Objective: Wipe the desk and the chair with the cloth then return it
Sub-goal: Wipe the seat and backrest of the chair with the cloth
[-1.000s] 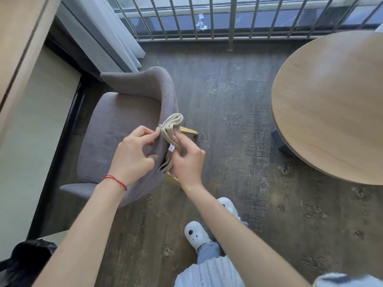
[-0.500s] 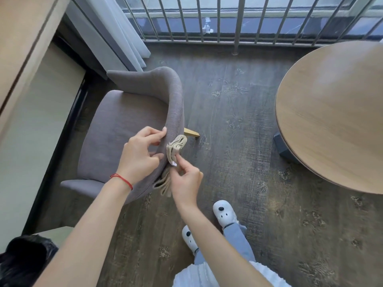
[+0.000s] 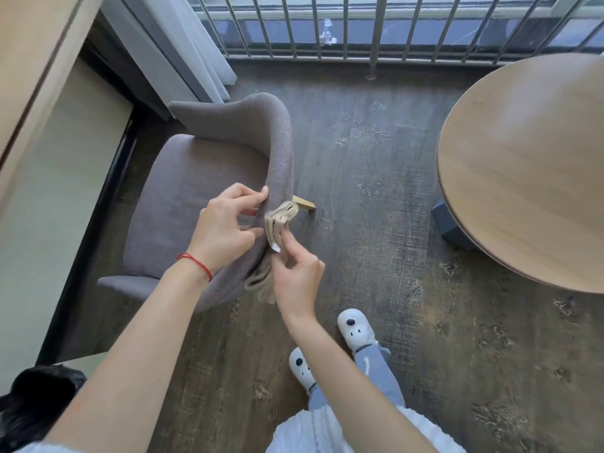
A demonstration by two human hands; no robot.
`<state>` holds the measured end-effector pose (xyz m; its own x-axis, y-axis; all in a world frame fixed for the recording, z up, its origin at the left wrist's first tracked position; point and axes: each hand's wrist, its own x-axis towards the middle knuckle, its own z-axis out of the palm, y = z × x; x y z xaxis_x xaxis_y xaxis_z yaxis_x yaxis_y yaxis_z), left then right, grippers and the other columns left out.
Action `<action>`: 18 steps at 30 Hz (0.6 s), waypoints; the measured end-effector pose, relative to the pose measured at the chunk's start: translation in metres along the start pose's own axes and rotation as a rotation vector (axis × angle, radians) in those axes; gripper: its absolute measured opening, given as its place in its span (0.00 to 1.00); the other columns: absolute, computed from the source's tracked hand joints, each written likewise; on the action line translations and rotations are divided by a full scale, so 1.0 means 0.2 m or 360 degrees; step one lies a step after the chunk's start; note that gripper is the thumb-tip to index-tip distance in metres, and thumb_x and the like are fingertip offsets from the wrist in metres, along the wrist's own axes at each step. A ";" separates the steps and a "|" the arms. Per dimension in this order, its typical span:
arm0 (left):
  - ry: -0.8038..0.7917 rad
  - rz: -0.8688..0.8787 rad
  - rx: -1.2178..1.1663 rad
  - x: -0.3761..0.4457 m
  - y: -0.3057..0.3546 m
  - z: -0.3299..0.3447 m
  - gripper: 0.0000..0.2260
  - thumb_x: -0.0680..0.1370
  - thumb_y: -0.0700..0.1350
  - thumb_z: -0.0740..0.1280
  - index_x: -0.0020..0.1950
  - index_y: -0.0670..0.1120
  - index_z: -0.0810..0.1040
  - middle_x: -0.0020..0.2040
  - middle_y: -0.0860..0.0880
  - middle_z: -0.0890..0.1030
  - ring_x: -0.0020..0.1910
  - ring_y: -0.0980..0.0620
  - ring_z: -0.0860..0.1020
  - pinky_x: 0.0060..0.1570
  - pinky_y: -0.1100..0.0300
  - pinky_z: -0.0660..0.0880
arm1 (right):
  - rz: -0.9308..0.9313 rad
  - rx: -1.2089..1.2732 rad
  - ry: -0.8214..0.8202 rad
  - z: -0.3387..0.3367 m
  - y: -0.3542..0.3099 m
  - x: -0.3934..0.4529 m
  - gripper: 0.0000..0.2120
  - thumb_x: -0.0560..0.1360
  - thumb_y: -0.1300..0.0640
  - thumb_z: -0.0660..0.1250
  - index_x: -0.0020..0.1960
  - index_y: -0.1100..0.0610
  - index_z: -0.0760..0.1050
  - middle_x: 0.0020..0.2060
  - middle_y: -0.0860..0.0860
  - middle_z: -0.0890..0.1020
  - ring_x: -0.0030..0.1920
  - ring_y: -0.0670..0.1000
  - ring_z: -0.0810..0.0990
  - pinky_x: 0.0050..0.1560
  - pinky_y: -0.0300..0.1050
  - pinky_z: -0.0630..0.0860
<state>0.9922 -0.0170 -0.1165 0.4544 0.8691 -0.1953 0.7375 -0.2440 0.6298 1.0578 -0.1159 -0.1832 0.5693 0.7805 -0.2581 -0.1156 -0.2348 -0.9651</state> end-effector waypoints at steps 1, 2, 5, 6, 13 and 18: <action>-0.0012 0.0001 -0.0003 0.00 0.00 0.00 0.27 0.67 0.31 0.73 0.64 0.46 0.76 0.51 0.54 0.75 0.49 0.54 0.79 0.46 0.68 0.80 | -0.0015 -0.0037 -0.0085 -0.03 0.03 -0.04 0.23 0.69 0.71 0.64 0.61 0.54 0.78 0.49 0.43 0.81 0.46 0.35 0.73 0.48 0.32 0.73; -0.0023 0.0001 0.0002 0.00 0.00 0.00 0.27 0.67 0.31 0.73 0.65 0.46 0.76 0.51 0.54 0.75 0.49 0.53 0.79 0.46 0.67 0.80 | 0.0003 -0.0059 -0.0181 -0.08 0.06 -0.07 0.23 0.69 0.72 0.64 0.60 0.55 0.78 0.50 0.45 0.83 0.48 0.35 0.76 0.50 0.31 0.74; -0.0020 0.0013 0.0065 0.00 0.00 -0.01 0.28 0.67 0.32 0.73 0.65 0.47 0.76 0.52 0.53 0.76 0.49 0.53 0.80 0.50 0.57 0.81 | 0.0202 0.0019 -0.0172 -0.20 0.12 -0.07 0.23 0.69 0.74 0.65 0.58 0.53 0.80 0.45 0.41 0.85 0.42 0.34 0.79 0.45 0.29 0.76; -0.0016 0.0015 0.0094 0.00 0.00 0.00 0.28 0.67 0.33 0.73 0.65 0.47 0.75 0.52 0.52 0.76 0.50 0.53 0.80 0.51 0.54 0.81 | 0.0235 0.0036 -0.0055 -0.22 0.12 -0.02 0.23 0.70 0.72 0.65 0.58 0.52 0.79 0.38 0.36 0.82 0.35 0.35 0.75 0.38 0.29 0.73; 0.0000 0.0019 0.0289 0.00 0.01 0.02 0.26 0.68 0.36 0.72 0.65 0.48 0.74 0.58 0.51 0.76 0.52 0.53 0.80 0.53 0.48 0.79 | -0.0164 0.0073 0.0186 -0.01 -0.17 0.38 0.22 0.70 0.72 0.62 0.59 0.55 0.80 0.55 0.53 0.84 0.56 0.43 0.80 0.58 0.38 0.75; 0.0005 0.0043 0.0378 0.02 0.01 0.01 0.20 0.67 0.37 0.72 0.57 0.49 0.76 0.54 0.52 0.76 0.50 0.53 0.81 0.48 0.56 0.76 | -0.0196 -0.0003 -0.0051 -0.10 -0.12 0.23 0.24 0.67 0.75 0.61 0.55 0.55 0.82 0.56 0.52 0.83 0.59 0.43 0.79 0.62 0.36 0.73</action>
<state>0.9962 -0.0159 -0.1175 0.4744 0.8621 -0.1783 0.8220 -0.3612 0.4403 1.1042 -0.0856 -0.1712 0.5530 0.8216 -0.1386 -0.0449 -0.1367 -0.9896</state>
